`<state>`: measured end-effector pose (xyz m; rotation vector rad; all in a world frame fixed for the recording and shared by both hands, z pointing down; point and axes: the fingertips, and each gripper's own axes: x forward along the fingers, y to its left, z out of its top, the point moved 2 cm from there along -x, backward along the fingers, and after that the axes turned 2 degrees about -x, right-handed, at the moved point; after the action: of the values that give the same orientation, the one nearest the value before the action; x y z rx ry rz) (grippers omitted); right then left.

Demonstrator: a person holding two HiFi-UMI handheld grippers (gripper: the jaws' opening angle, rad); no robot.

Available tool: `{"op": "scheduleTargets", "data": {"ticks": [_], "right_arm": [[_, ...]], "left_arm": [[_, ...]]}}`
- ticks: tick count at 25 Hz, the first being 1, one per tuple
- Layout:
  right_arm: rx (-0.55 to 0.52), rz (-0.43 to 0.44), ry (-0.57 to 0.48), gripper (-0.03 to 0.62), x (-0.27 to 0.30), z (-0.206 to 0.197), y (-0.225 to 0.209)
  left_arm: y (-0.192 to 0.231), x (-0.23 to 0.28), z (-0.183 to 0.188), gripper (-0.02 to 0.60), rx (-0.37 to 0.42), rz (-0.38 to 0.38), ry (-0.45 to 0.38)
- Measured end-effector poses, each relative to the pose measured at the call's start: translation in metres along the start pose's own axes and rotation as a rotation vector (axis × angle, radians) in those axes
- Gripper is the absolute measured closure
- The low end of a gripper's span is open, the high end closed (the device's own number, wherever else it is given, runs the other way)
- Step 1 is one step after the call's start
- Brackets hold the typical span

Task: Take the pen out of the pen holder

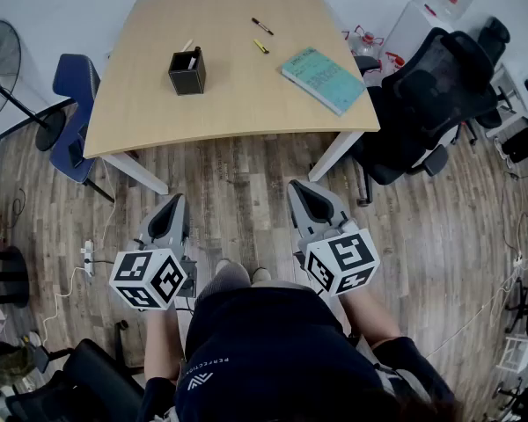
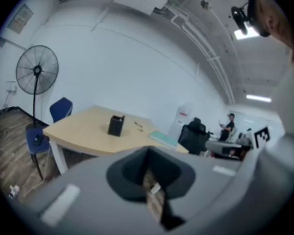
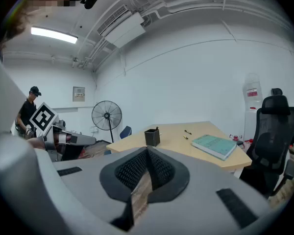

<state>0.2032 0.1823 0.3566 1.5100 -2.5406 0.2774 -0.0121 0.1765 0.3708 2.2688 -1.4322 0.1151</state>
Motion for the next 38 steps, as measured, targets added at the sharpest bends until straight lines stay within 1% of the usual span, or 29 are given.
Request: {"op": "scheduleTargets", "data": {"ticks": [3, 7, 9, 11, 13, 15, 19, 21, 22, 23, 25, 30, 32, 35, 38], "right_arm": [[0.001, 0.005, -0.001, 0.594, -0.004, -0.003, 0.000], [0.017, 0.017, -0.002, 0.594, -0.011, -0.005, -0.002], [0.017, 0.026, 0.003, 0.594, -0.011, -0.007, -0.002], [0.033, 0.050, 0.002, 0.594, -0.008, -0.009, 0.000], [0.051, 0.079, -0.004, 0.594, -0.004, -0.010, 0.003], [0.047, 0.097, -0.002, 0.594, 0.001, -0.012, 0.005], [0.031, 0.127, 0.008, 0.594, 0.009, -0.014, 0.012], [0.027, 0.135, 0.007, 0.594, 0.011, -0.013, 0.014], [0.023, 0.136, 0.006, 0.594, 0.014, -0.012, 0.015], [0.020, 0.138, 0.008, 0.594, 0.017, -0.011, 0.016], [0.017, 0.145, 0.015, 0.594, 0.025, -0.010, 0.018], [0.003, 0.152, 0.035, 0.592, 0.056, -0.004, 0.025], [0.003, 0.156, 0.048, 0.592, 0.074, 0.000, 0.031], [0.003, 0.158, 0.051, 0.592, 0.103, 0.008, 0.040], [0.004, 0.155, 0.048, 0.592, 0.137, 0.017, 0.052]], "left_arm": [[-0.004, -0.003, -0.005, 0.575, -0.023, -0.025, 0.001], [-0.013, -0.006, -0.011, 0.578, -0.124, -0.076, 0.020], [-0.015, -0.008, -0.011, 0.580, -0.152, -0.096, 0.009], [-0.014, -0.012, -0.010, 0.578, -0.125, -0.088, -0.002], [-0.011, -0.016, -0.009, 0.577, -0.056, -0.054, -0.012], [-0.006, -0.018, -0.008, 0.575, 0.018, -0.008, -0.014], [0.003, -0.013, -0.010, 0.575, 0.160, 0.076, 0.021], [0.008, -0.006, -0.010, 0.575, 0.210, 0.111, 0.037], [0.010, -0.002, -0.009, 0.575, 0.220, 0.117, 0.037], [0.012, 0.002, -0.006, 0.575, 0.219, 0.115, 0.033], [0.016, 0.009, 0.000, 0.575, 0.194, 0.093, 0.015], [0.038, 0.024, 0.014, 0.575, 0.091, 0.022, -0.016], [0.055, 0.028, 0.021, 0.575, 0.090, 0.024, -0.013], [0.083, 0.034, 0.035, 0.575, 0.122, 0.038, -0.008], [0.114, 0.041, 0.049, 0.575, 0.123, 0.035, -0.012]]}}
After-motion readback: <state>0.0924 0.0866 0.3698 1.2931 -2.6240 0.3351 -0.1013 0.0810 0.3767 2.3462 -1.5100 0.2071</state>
